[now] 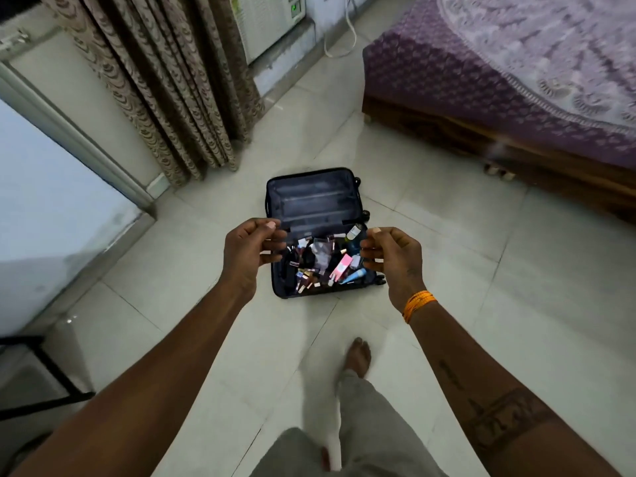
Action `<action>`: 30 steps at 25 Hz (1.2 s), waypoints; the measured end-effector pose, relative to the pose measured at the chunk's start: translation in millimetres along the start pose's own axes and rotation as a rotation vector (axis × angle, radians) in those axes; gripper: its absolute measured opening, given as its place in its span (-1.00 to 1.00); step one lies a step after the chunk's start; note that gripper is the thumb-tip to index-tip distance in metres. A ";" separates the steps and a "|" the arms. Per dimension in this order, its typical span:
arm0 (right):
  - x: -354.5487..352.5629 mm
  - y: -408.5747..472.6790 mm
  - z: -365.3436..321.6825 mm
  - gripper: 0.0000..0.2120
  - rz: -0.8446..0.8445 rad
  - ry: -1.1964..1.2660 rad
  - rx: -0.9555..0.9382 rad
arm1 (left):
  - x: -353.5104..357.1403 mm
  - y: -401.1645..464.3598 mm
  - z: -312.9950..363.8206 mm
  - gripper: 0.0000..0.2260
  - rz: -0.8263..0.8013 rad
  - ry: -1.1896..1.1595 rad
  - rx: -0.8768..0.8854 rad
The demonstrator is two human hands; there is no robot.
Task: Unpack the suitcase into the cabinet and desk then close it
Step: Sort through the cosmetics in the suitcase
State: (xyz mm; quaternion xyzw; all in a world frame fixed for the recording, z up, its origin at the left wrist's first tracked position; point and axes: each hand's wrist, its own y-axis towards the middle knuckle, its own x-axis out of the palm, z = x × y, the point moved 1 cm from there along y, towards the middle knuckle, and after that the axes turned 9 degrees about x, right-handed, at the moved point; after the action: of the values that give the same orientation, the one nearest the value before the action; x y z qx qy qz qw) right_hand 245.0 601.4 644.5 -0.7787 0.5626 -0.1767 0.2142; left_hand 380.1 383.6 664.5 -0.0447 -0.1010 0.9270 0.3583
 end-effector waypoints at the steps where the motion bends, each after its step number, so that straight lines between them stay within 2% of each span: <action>1: 4.4 25.0 1.5 -0.77 0.003 -0.014 0.026 | 5.6 20.4 -11.3 -0.84 0.004 0.018 -0.031; 8: 32.3 175.9 57.6 -0.82 0.062 -0.098 0.211 | 35.2 143.7 -115.0 -0.88 -0.004 0.100 -0.281; 14: 53.6 324.1 224.5 -0.91 0.117 -0.209 0.300 | 39.0 257.4 -320.5 -0.90 -0.064 0.225 -0.388; 18: 76.3 423.5 343.5 -0.74 0.117 -0.304 0.286 | 40.0 321.8 -460.4 -0.87 -0.158 0.322 -0.426; 21: 100.3 491.3 408.1 -0.64 0.105 -0.412 0.201 | 44.6 372.7 -554.9 -0.71 -0.229 0.366 -0.379; 23: 114.2 530.3 438.0 -0.49 0.121 -0.491 0.122 | 55.5 405.3 -604.1 -0.58 -0.272 0.395 -0.324; 28: 135.3 588.2 497.0 -0.09 0.042 -0.688 -0.050 | 78.3 463.7 -672.7 -0.48 -0.324 0.516 -0.215; 30: 139.1 603.6 503.2 -0.05 0.062 -0.742 -0.097 | 84.9 475.1 -688.0 -0.49 -0.349 0.595 -0.151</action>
State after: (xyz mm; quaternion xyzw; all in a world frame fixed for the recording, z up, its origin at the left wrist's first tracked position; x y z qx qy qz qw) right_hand 64.0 370.7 -97.8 -0.7814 0.4778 0.1510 0.3718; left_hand 112.8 204.1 -111.8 -0.3210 -0.0666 0.7882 0.5208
